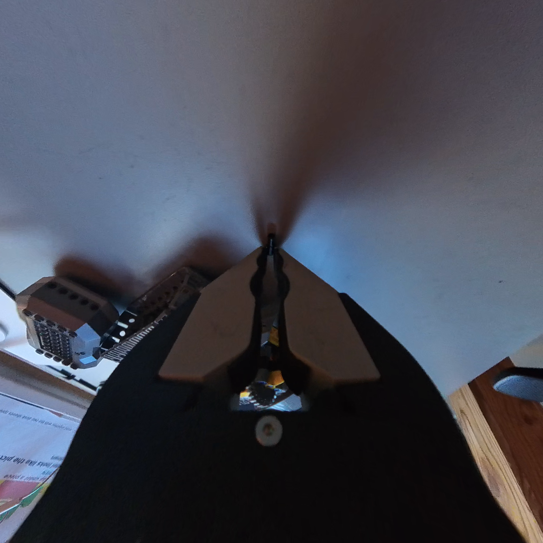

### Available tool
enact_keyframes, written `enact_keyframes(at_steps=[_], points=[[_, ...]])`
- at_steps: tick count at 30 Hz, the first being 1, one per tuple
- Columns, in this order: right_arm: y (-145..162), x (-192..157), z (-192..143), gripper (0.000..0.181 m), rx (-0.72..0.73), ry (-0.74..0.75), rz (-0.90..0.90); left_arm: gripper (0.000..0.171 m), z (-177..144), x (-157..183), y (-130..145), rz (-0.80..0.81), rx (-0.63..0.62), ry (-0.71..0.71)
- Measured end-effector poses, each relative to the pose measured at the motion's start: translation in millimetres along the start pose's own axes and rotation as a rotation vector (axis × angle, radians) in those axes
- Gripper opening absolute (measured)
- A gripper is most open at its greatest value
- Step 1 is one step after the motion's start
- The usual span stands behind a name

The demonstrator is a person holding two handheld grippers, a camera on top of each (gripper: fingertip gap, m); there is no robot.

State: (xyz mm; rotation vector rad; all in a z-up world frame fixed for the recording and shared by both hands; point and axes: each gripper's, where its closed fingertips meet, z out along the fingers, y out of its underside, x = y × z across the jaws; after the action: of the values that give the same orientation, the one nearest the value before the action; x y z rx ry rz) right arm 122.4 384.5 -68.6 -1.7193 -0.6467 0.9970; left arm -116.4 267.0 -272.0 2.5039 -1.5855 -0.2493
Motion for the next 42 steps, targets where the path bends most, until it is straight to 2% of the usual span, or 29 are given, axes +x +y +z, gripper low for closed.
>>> enact_keyframes(at_steps=[4, 7, 12, 14, 17, 19, 21, 24, 26, 29, 32, 34, 39, 42], points=[[1, 8, -12, 0.028, 0.007, 0.017, 0.01, 0.001, -17, -5, -11, -0.009, 0.089, -0.036], [1, 15, -24, 0.028, 0.013, 0.039, 0.018, 0.001, -55, -22, -32, -0.015, 0.225, -0.138], [7, 31, -45, 0.028, 0.013, 0.094, 0.03, 0.001, -171, -55, -115, -0.006, 0.617, -0.369], [10, 35, -52, 0.028, 0.01, 0.111, 0.032, 0.001, -197, -69, -149, -0.054, 0.694, -0.383], [18, 42, -58, 0.028, -0.013, 0.144, 0.028, 0.001, -198, -91, -198, -0.199, 0.716, -0.284], [23, 46, -61, 0.028, -0.029, 0.161, 0.024, 0.003, -188, -109, -219, -0.281, 0.702, -0.266], [25, 48, -64, 0.028, -0.033, 0.17, 0.027, 0.019, -176, -119, -230, -0.336, 0.683, -0.231], [29, 52, -66, 0.028, -0.038, 0.172, 0.032, 0.037, -173, -121, -234, -0.388, 0.753, -0.161], [32, 54, -66, 0.028, -0.05, 0.172, 0.032, 0.049, -174, -121, -224, -0.413, 0.782, -0.135], [34, 47, -63, 0.032, -0.065, 0.127, 0.029, 0.049, -197, -103, -195, -0.391, 0.9, -0.129], [30, 28, -60, 0.041, -0.052, 0.06, -0.007, 0.056, -215, -73, -138, -0.385, 1.006, -0.134], [29, 16, -55, 0.041, -0.046, 0.038, -0.052, 0.06, -211, -52, -88, -0.413, 1.046, -0.152], [42, -34, -17, 0.046, -0.079, -0.092, -0.113, 0.07, -149, -25, 48, -0.589, 0.93, -0.29], [71, -80, 23, 0.049, -0.137, -0.217, -0.111, 0.074, -100, -11, 103, -0.738, 0.915, -0.269]])
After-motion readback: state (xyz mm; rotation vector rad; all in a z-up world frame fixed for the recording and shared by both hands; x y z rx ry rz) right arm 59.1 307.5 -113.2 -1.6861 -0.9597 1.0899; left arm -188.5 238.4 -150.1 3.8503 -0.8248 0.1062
